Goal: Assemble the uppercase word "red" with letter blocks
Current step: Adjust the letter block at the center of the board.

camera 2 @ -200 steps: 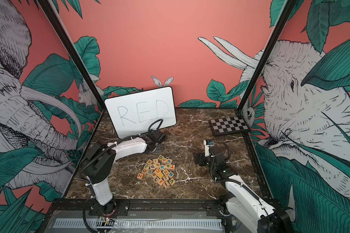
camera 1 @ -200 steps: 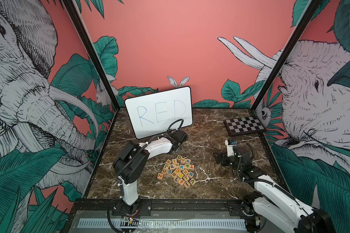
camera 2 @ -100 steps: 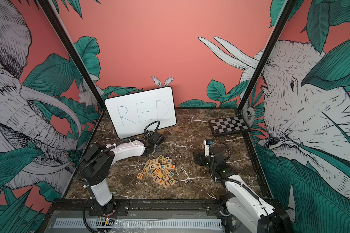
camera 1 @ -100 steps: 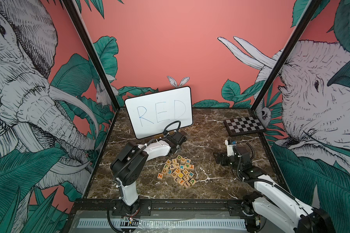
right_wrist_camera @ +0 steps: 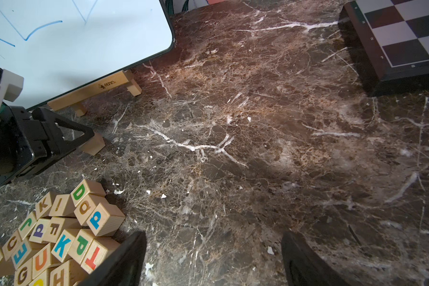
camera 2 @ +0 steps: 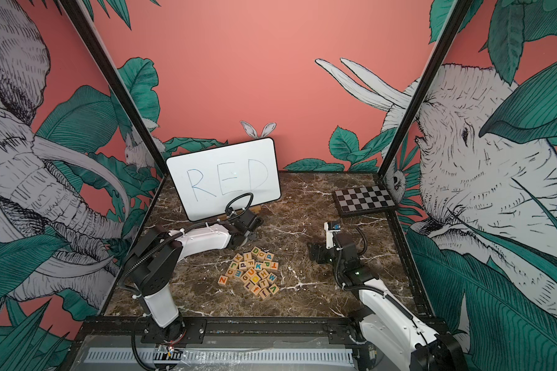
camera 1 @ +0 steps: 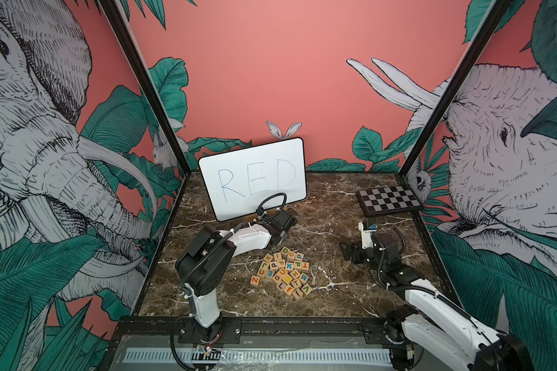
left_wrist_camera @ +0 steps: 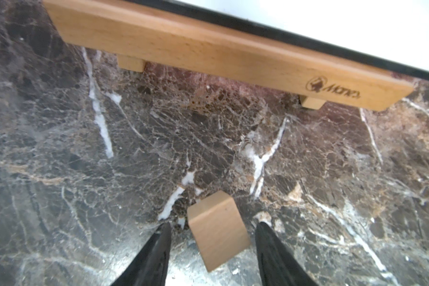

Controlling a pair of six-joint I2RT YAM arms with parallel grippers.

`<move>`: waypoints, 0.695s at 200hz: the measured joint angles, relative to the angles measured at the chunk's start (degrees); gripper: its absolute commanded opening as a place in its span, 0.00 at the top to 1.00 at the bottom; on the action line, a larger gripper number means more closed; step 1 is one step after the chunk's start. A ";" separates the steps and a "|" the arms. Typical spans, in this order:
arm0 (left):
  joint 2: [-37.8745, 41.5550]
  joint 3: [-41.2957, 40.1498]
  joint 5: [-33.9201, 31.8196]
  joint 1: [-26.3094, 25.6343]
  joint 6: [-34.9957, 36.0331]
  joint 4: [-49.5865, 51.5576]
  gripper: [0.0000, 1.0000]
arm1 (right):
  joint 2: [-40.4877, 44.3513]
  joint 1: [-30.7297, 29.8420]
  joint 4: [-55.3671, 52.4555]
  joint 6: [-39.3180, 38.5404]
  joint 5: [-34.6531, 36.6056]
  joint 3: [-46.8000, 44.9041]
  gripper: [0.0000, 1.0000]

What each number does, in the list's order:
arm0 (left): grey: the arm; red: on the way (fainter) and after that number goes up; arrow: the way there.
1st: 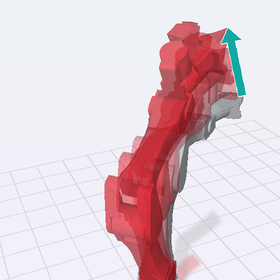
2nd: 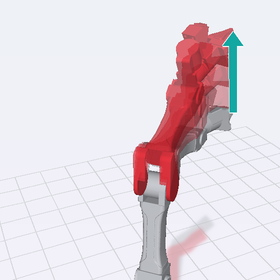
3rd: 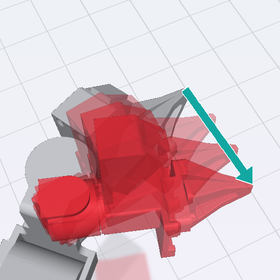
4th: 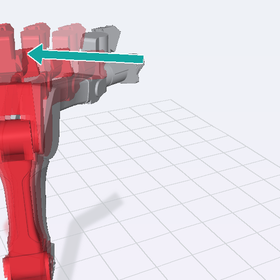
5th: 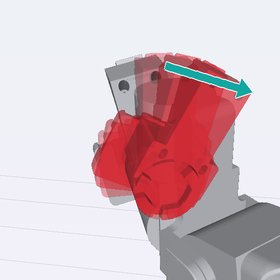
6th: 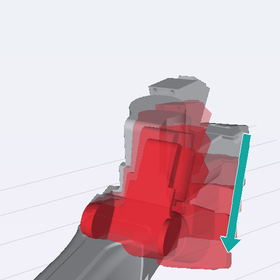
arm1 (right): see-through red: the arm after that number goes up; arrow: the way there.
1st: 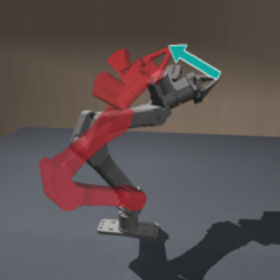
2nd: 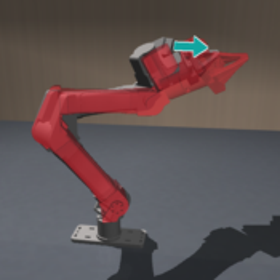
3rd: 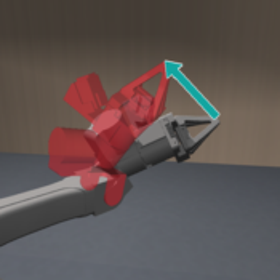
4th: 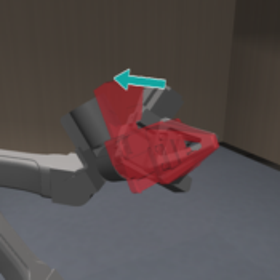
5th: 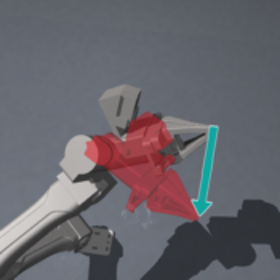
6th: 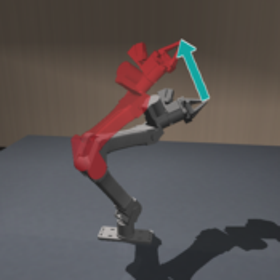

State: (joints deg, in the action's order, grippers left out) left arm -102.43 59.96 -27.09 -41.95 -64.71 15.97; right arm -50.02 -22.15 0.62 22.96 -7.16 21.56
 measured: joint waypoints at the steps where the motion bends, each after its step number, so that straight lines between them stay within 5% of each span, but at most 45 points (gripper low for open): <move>1: -0.02 0.00 0.00 0.00 0.00 -0.04 0.44 | 0.00 0.00 -0.02 0.00 0.00 0.00 0.15; 103: -4.87 2.95 -0.68 0.13 0.02 0.55 0.53 | 0.26 0.00 0.00 0.00 -0.22 0.00 0.15; 139: -5.77 4.28 -1.05 0.26 0.96 3.65 0.64 | 0.26 0.00 0.00 0.00 -0.22 0.00 0.15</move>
State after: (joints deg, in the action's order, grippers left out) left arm -108.20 64.25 -28.14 -41.69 -63.75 19.62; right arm -49.76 -22.15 0.62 22.96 -7.38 21.56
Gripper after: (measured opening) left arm 0.400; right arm 0.853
